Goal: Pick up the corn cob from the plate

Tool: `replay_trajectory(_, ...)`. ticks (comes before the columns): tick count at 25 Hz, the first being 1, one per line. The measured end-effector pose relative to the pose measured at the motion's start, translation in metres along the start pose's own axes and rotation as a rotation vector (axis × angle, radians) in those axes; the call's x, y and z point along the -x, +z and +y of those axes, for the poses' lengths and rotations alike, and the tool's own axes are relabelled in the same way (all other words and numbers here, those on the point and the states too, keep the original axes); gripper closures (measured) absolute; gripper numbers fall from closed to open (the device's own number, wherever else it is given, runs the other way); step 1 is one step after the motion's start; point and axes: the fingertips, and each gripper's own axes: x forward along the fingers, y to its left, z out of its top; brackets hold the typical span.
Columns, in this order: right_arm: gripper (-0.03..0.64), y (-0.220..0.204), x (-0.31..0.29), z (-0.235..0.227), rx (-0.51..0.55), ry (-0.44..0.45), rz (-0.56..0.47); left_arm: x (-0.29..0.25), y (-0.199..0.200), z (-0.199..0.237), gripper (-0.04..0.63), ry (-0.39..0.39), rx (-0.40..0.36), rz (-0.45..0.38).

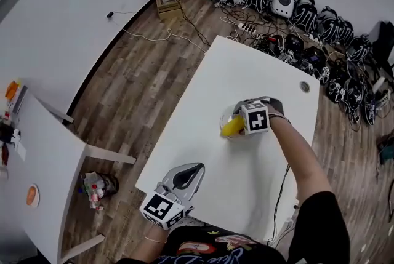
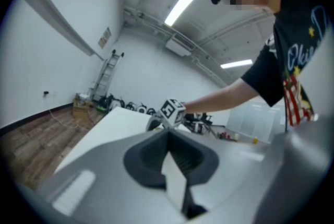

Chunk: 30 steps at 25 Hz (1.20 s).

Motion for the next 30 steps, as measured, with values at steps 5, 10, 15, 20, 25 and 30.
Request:
replay_trajectory(5,0.341,-0.003,-0.003,0.002,0.045,0.041,0.024,0.000,0.000,0.017,0.594,0.067,0.017,-0.012)
replay_trajectory(10,0.353,0.000,0.006,0.005,0.000,-0.104,-0.036,0.005,0.006,0.018,0.594,0.072,-0.057,0.001)
replay_trajectory(15,0.353,0.016,0.084,0.005,-0.480,-0.474,-0.542,-0.003,0.021,0.004,0.594,0.037,-0.099,-0.026)
replay_trajectory(20,0.353,0.014,0.163,0.059,-0.852,-0.750,-1.018,-0.026,0.040,-0.025,0.594,-0.043,-0.171,-0.057)
replay_trajectory(25,0.353,0.019,0.183,0.124,-1.016,-0.881,-1.147,-0.054,0.054,-0.053,0.594,-0.132,-0.208,-0.069)
replay_trajectory(30,0.354,0.023,0.183,0.157,-1.123,-0.893,-1.165,-0.079,0.053,-0.075,0.594,-0.197,-0.243,-0.033)
